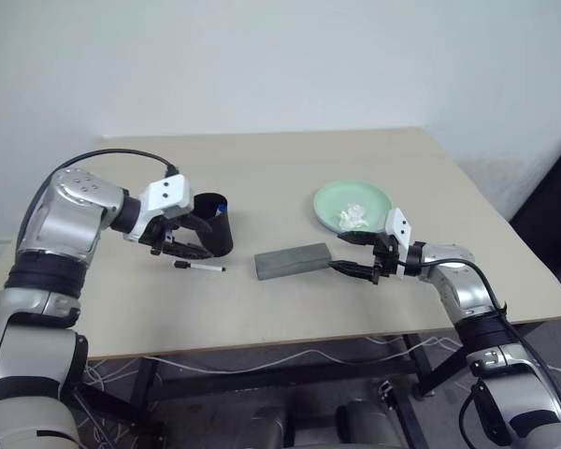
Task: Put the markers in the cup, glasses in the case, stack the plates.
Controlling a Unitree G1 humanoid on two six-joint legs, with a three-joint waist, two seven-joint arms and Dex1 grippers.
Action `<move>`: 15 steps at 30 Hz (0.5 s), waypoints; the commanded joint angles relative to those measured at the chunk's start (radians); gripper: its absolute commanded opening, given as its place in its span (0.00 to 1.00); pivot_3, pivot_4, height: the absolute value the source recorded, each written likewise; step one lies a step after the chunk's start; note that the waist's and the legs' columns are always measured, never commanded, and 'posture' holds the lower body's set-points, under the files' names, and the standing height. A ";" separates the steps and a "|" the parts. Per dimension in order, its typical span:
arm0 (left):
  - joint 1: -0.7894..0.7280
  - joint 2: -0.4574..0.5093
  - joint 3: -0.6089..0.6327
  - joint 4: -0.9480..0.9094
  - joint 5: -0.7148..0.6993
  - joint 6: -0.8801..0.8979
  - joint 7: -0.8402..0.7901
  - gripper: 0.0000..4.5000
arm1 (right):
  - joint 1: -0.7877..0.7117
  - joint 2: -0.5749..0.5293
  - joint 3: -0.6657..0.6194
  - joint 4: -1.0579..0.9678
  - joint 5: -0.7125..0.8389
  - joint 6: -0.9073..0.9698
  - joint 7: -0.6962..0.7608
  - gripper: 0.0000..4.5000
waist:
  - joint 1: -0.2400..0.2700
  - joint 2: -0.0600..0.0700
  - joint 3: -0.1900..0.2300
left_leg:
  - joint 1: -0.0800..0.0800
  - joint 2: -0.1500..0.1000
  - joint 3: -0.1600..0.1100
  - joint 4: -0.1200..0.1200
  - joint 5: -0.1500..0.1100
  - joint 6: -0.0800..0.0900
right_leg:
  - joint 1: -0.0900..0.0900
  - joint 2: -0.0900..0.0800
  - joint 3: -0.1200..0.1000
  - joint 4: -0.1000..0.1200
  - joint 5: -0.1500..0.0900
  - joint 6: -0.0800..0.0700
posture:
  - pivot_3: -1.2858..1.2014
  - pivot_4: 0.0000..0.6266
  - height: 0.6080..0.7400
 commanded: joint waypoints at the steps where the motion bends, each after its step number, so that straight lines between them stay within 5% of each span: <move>1: -0.078 -0.028 -0.067 0.113 0.109 -0.119 -0.014 0.67 | -0.035 0.005 -0.010 -0.014 0.007 -0.019 0.000 0.83 | 0.000 0.000 0.000 | 0.000 0.000 0.000 -0.001 0.000 0.000 | 0.000 0.000 0.000 -0.001 0.000 0.000 | 0.52 0.00 1.00; 15: -0.204 -0.156 -0.198 0.489 0.381 -0.385 0.129 0.67 | -0.008 -0.005 -0.019 -0.040 0.013 -0.009 -0.016 0.83 | 0.000 -0.001 0.000 | 0.000 0.000 0.004 -0.003 -0.002 0.003 | 0.001 0.001 0.002 -0.008 0.002 0.003 | 0.52 0.00 1.00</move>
